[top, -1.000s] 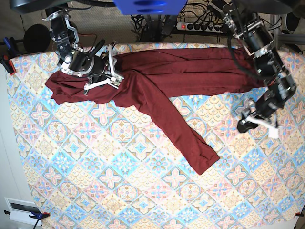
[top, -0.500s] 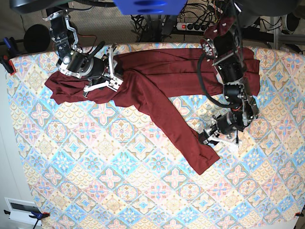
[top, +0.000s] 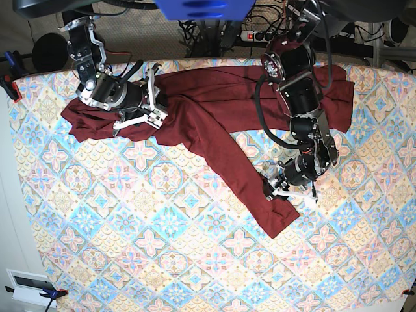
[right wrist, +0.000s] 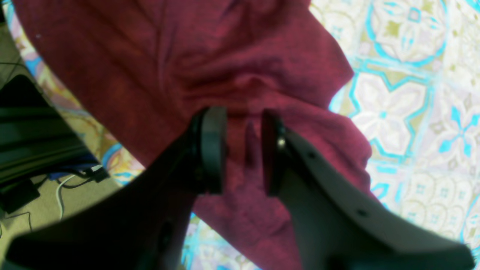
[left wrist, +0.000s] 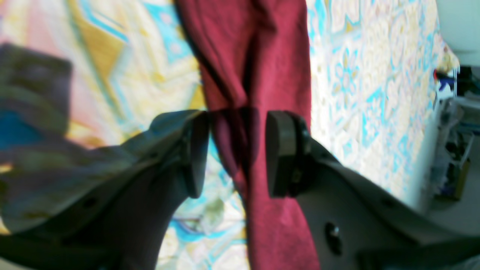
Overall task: Layout the t-shirt on the table in an organized manner, then fold the t-shirt properly
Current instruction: 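Grasp the loose sleeve with the left gripper and drag it onto the band, then lay the sleeve along the band with the left gripper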
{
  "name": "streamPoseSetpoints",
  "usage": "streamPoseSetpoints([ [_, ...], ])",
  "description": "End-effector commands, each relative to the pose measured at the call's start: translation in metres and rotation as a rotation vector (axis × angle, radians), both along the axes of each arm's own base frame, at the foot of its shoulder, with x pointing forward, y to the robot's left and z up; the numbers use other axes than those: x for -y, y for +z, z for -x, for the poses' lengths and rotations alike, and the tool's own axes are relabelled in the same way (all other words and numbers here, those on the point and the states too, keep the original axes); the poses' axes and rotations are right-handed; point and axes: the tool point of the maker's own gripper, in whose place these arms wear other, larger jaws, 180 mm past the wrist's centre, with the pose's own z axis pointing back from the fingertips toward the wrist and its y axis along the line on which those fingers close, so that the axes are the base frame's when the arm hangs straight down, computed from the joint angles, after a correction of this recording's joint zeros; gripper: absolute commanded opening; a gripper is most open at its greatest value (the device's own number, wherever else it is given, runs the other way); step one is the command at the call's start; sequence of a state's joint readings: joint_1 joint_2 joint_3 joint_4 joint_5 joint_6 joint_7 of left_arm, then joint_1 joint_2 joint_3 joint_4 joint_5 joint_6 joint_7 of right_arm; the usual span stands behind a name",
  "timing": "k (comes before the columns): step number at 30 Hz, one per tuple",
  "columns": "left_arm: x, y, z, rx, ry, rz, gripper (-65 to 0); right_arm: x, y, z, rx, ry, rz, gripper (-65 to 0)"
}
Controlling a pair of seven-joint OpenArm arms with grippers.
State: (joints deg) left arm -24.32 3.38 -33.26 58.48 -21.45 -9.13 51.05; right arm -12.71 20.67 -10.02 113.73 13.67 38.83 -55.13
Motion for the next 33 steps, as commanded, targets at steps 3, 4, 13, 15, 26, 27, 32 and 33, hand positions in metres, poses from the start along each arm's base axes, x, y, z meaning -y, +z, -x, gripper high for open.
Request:
streamPoseSetpoints([
  [3, -0.001, 0.009, -0.007, 0.02, 0.002, 0.001, -40.4, -0.003, 0.01, -0.006, 0.034, 0.007, -0.021, -49.5],
  [4, 0.0, 0.008, -0.007, 0.018, 0.002, 0.0, -40.4, -0.003, 0.01, -0.006, 0.034, 0.007, -0.021, -49.5],
  [13, 0.02, -0.019, 0.001, -0.088, 0.02, 0.012, -40.4, -0.003, 0.01, -0.006, 0.036, 0.007, -0.021, -49.5],
  [15, 0.025, -0.036, 0.008, -0.145, 0.037, 0.015, -40.6, -0.003, 0.01, -0.006, 0.036, 0.007, -0.021, -49.5],
  [26, 0.025, -0.053, 0.019, -0.201, 0.019, -0.01, -65.0, -0.003, 0.011, -0.006, 0.037, 0.008, -0.022, -49.5],
  [27, 0.013, -0.049, 0.017, -0.187, 0.035, -0.027, -64.6, -0.003, 0.011, -0.006, 0.037, 0.008, -0.022, -49.5],
  [32, -0.02, -0.012, 0.019, -0.068, 0.066, -0.076, -65.0, -0.003, 0.011, -0.006, 0.037, 0.008, -0.022, -49.5],
  [33, -0.026, 0.003, 0.018, -0.018, 0.069, -0.082, -65.0, -0.003, 0.011, -0.006, 0.038, 0.008, -0.023, -49.5],
])
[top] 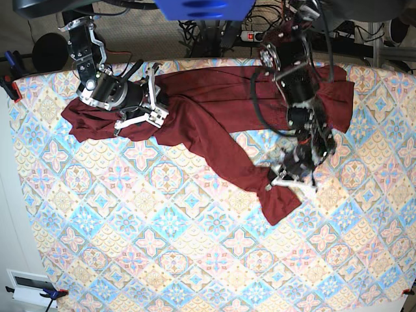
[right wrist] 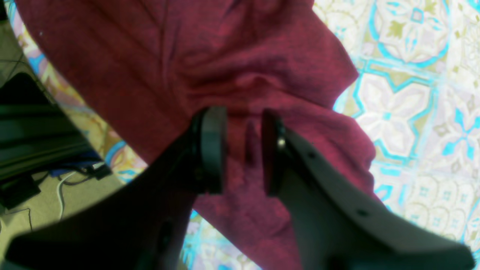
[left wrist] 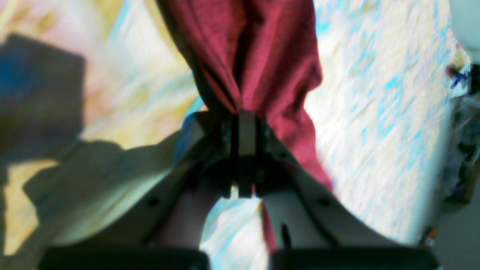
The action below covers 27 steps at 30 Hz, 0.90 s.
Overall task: Layout the t-shirt on the table in an organized manner, then fold the t-shirt properly
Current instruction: 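Lay the sleeve along the band with the left gripper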
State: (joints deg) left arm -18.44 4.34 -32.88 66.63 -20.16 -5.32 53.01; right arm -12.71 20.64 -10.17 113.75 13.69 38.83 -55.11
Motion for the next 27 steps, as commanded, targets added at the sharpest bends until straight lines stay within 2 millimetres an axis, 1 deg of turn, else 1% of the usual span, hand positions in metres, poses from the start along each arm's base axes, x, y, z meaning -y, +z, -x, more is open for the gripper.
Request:
streamPoseSetpoints([
  [1, -0.015, 0.025, -0.011, 0.074, 0.019, -0.03, -65.0, -0.002, 0.011, -0.007, 0.04, 0.006, -0.021, -49.5],
  [4, -0.026, 0.059, -0.003, 0.175, 0.036, -0.024, -65.0, -0.002, 0.015, -0.014, 0.058, 0.005, -0.021, -49.5],
  [7, -0.043, 0.092, 0.014, 0.274, 0.049, -0.062, -65.0, -0.003, 0.017, -0.016, 0.064, 0.006, -0.022, -49.5],
  [9, -0.047, 0.11, 0.026, 0.332, 0.053, -0.074, -65.0, -0.003, 0.018, -0.019, 0.071, 0.007, -0.022, -49.5],
  [12, -0.052, 0.131, 0.043, 0.391, 0.048, -0.095, -65.0, -0.003, 0.018, -0.019, 0.071, 0.007, -0.022, -49.5],
  [17, -0.056, 0.145, 0.071, 0.428, 0.023, -0.122, -65.0, -0.003, 0.018, -0.019, 0.069, 0.008, -0.022, -49.5],
  [20, -0.052, 0.155, 0.087, 0.448, 0.006, -0.139, -65.0, -0.002, 0.018, -0.019, 0.069, 0.005, -0.021, -49.5],
  [22, -0.051, 0.154, 0.096, 0.438, 0.0, -0.144, -65.0, -0.002, 0.018, -0.019, 0.069, 0.005, -0.021, -49.5],
  [25, -0.056, 0.144, 0.111, 0.396, -0.018, -0.165, -65.0, -0.002, 0.017, -0.019, 0.068, 0.004, -0.021, -49.5],
  [27, -0.056, 0.139, 0.121, 0.381, -0.033, -0.14, -65.0, -0.002, 0.017, -0.02, 0.068, 0.003, -0.021, -49.5],
])
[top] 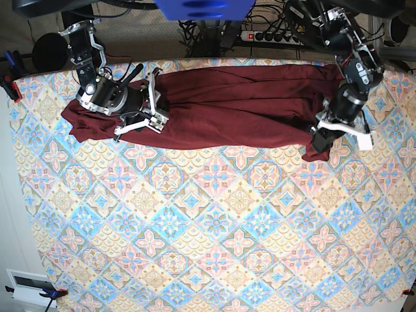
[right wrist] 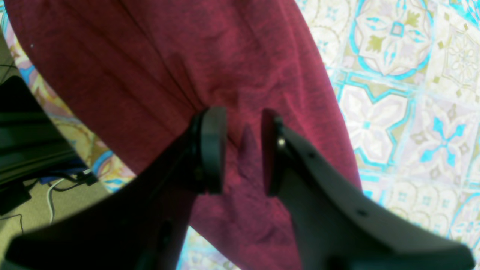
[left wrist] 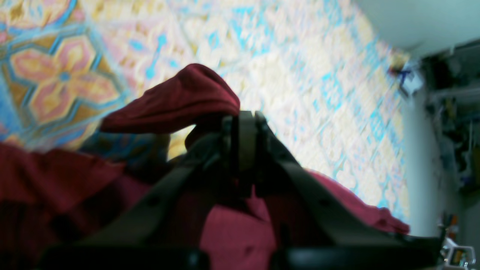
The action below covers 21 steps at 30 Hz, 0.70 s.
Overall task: Layout the t-shirt on the table in an organized manner, then fold the t-shirt properly
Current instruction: 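Lay the sleeve along the band with the left gripper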
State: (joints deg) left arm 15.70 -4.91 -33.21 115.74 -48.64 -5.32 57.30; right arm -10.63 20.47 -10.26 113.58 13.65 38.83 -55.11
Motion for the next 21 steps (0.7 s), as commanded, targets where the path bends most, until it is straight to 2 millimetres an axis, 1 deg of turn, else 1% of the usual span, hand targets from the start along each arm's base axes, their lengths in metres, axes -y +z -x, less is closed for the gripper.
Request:
streamPoseSetpoints([
  [1, -0.001, 0.011, 0.0, 0.037, -0.009, -0.001, -65.0, -0.001, 0.009, -0.006, 0.034, 0.003, -0.018, -49.5],
  [3, -0.007, 0.007, 0.009, 0.016, -0.011, -0.01, -65.0, -0.001, 0.009, -0.006, 0.033, 0.004, -0.019, -49.5],
  [7, -0.037, 0.002, 0.028, -0.019, 0.075, -0.038, -65.0, -0.002, 0.009, -0.006, 0.03, 0.007, -0.019, -49.5],
  [12, -0.05, -0.011, 0.048, -0.088, 0.087, -0.074, -65.0, -0.002, 0.009, -0.005, 0.03, 0.008, -0.019, -49.5],
  [14, -0.049, -0.021, 0.056, -0.131, 0.073, -0.074, -65.0, -0.003, 0.008, -0.005, 0.029, 0.009, -0.02, -49.5],
  [17, -0.041, -0.034, 0.059, -0.176, 0.04, -0.092, -65.0, -0.003, 0.008, -0.005, 0.029, 0.009, -0.02, -49.5],
  [19, -0.036, -0.042, 0.061, -0.208, 0.016, -0.126, -63.7, -0.003, 0.008, -0.005, 0.029, 0.009, -0.02, -49.5],
  [21, -0.03, -0.053, 0.07, -0.272, -0.02, -0.137, -61.0, -0.003, 0.008, -0.005, 0.029, 0.009, -0.02, -49.5],
])
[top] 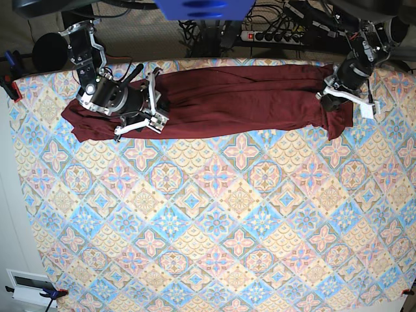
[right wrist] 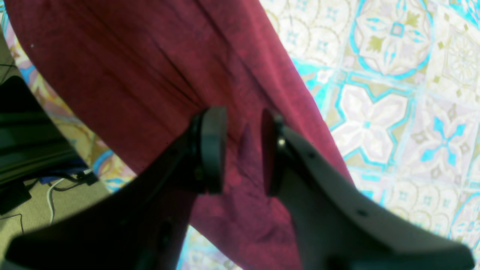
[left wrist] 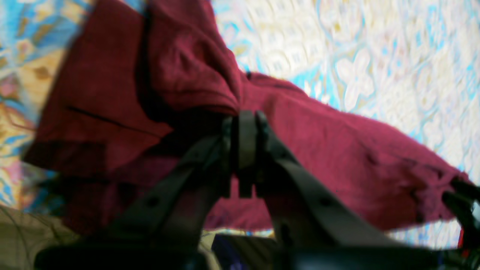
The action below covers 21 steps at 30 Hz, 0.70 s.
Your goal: Layout the t-shirt on the table in an organized manner, then fold the t-shirt properly
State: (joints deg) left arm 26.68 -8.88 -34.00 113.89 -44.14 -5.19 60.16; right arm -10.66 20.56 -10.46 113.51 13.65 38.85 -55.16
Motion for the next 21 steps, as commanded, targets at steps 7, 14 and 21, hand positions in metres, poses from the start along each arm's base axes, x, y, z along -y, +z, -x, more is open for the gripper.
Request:
streamPoseSetpoints([
  [7, 0.001, -0.01, 0.029, -0.122, -0.049, -0.005, -47.1, -0.002, 0.009, -0.006, 0.032, 0.006, -0.021, -49.5],
  [14, -0.017, -0.004, 0.037, -0.136, -0.065, -0.051, -37.5, -0.003, 0.009, -0.006, 0.032, 0.008, -0.022, -49.5],
  [21, -0.051, 0.038, 0.01, 0.052, 0.072, 0.016, -37.3, -0.003, 0.009, -0.006, 0.032, 0.008, -0.022, -49.5],
])
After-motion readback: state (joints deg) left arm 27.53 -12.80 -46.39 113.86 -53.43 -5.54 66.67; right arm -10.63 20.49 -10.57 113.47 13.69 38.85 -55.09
